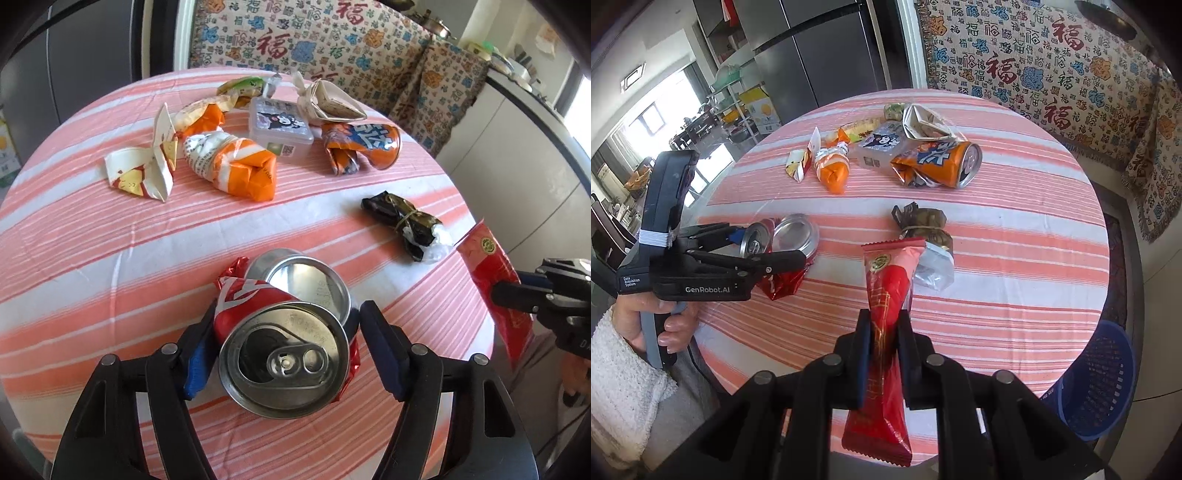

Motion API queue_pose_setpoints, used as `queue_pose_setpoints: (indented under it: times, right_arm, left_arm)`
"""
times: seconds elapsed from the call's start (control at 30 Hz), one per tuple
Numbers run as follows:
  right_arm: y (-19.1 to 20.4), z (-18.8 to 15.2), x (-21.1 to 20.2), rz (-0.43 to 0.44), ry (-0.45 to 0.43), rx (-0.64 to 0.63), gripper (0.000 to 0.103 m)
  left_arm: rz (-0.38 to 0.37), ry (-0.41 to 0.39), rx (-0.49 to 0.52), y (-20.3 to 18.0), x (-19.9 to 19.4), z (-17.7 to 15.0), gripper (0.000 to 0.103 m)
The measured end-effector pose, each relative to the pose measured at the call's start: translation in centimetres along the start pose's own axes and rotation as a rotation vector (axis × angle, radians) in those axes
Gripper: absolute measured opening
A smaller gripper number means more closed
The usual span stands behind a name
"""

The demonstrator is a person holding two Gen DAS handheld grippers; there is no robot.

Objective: Collect trash
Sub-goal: 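Carry the wrapper and red can to the blue wastebasket and release both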

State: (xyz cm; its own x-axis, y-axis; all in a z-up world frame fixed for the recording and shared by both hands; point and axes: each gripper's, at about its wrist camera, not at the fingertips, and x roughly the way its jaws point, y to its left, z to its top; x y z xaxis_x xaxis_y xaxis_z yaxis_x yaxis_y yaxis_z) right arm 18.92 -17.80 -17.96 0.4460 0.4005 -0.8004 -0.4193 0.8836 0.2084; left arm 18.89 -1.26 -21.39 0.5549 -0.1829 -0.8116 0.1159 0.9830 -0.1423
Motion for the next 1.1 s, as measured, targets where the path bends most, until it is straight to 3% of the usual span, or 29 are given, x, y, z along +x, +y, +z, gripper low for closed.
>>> queue_pose_setpoints:
  times: [0.27, 0.53, 0.87, 1.1]
  right_arm:
    - [-1.1, 0.4, -1.2, 0.003, -0.026, 0.019, 0.013]
    - [-6.0, 0.8, -3.9, 0.0, -0.084, 0.119, 0.013]
    - [-18.9, -1.9, -10.5, -0.219, -0.169, 0.302, 0.013]
    - [-28.0, -5.4, -11.3, -0.327, -0.156, 0.47, 0.013]
  left_arm:
    - [-0.025, -0.061, -0.037, -1.6, -2.3, 1.0, 0.074]
    - [-0.09, -0.093, 0.034, -7.7, -3.5, 3.9, 0.074]
    - [-0.261, -0.1, 0.198, -22.0, 0.0, 8.9, 0.074]
    - [-0.324, -0.062, 0.287, -31.9, 6.2, 9.8, 0.074]
